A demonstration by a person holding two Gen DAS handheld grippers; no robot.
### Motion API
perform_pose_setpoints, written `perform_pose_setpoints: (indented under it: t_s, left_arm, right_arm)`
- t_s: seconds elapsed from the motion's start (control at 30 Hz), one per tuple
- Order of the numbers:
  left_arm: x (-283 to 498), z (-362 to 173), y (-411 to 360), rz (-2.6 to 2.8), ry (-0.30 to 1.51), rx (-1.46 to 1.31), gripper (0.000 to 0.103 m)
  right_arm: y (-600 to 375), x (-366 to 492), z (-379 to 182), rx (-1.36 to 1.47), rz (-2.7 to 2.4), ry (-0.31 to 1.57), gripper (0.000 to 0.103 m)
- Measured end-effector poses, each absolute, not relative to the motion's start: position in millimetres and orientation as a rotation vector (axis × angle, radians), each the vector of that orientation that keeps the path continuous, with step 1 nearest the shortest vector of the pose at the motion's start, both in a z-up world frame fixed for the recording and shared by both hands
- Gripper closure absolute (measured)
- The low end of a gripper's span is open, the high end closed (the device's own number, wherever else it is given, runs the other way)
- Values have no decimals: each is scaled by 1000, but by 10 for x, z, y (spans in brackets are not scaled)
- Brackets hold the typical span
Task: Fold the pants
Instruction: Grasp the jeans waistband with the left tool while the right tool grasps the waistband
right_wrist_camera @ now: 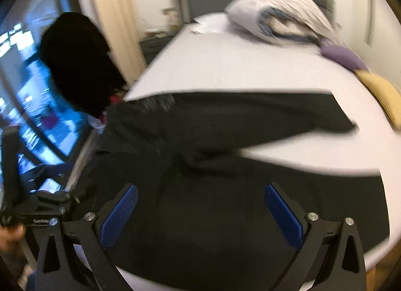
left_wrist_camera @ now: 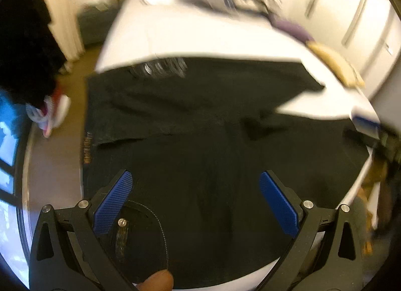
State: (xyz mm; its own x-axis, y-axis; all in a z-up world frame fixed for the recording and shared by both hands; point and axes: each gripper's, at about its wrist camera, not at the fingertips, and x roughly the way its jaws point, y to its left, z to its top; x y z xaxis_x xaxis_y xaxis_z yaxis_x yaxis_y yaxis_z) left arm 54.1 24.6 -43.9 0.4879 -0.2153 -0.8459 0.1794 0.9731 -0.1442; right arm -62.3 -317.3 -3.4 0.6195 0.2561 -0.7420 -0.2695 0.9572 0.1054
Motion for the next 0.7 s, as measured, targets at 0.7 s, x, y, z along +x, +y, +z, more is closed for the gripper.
perform_pose_setpoints:
  t_s: [0.7]
  left_arm:
    - [3841,-1139,845,-614,1215,277,1]
  right_arm:
    - [-3094,1843,-626,-380,811,1017,29]
